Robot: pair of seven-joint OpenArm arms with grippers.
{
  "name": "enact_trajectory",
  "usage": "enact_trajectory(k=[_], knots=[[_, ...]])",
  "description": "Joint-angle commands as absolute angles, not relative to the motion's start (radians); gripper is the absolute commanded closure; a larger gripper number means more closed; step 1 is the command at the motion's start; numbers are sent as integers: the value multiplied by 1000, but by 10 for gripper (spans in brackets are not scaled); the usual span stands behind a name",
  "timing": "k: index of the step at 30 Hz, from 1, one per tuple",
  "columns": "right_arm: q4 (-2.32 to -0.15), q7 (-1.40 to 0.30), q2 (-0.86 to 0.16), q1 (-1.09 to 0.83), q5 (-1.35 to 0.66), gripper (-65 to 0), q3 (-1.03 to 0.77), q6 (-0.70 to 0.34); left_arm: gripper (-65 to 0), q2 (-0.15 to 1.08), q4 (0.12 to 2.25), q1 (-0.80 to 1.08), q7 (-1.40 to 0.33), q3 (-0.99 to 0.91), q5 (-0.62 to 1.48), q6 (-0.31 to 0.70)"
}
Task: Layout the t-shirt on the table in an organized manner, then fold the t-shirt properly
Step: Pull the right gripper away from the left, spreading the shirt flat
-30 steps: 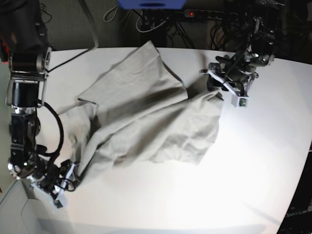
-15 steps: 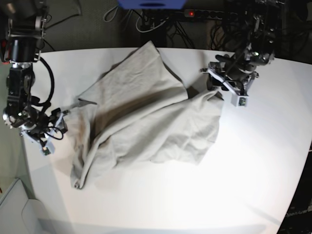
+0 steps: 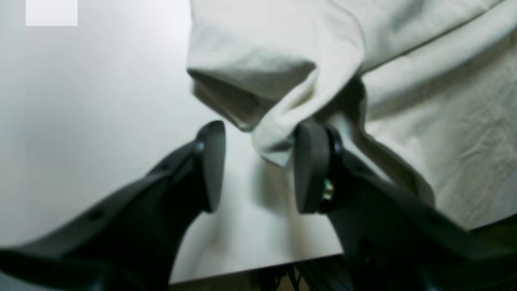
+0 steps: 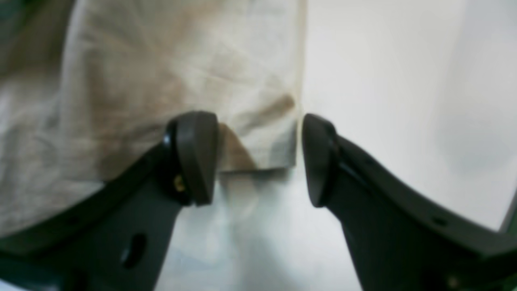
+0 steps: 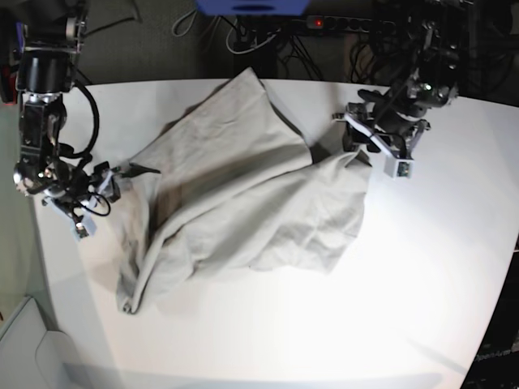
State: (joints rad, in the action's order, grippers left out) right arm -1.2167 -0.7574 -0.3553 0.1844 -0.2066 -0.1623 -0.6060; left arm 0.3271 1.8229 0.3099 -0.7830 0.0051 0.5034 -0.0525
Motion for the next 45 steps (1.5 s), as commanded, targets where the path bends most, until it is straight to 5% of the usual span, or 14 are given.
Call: enact_trajectory(k=[1,8,14,29,37,45], knots=[[-1218,-736,-374,208,-213,-340,-171,-607,-266,334,1844,314,-771,-1,510,-51],[-1205,-730,-375,179,-213,-314,-165,-607,-266,334,1844,320,-771,-1,512,-51],[-1201,-717,-398,191,-211,0,-171,-602,-266,334,1890,344,-771,-4,507,-51],[-858,-558,-549,651,-202,0,-157,-602,-266,334,1997,412,-777,-1,513,-51],[-737,-433,-526,773,-13,0,-116,-602,-270,334,2000,472,-771,-1,513,-51],[-740,-461,-524,727,16,-198,-122,-602,-271,334,2022,483,-769,-1,513,-50]])
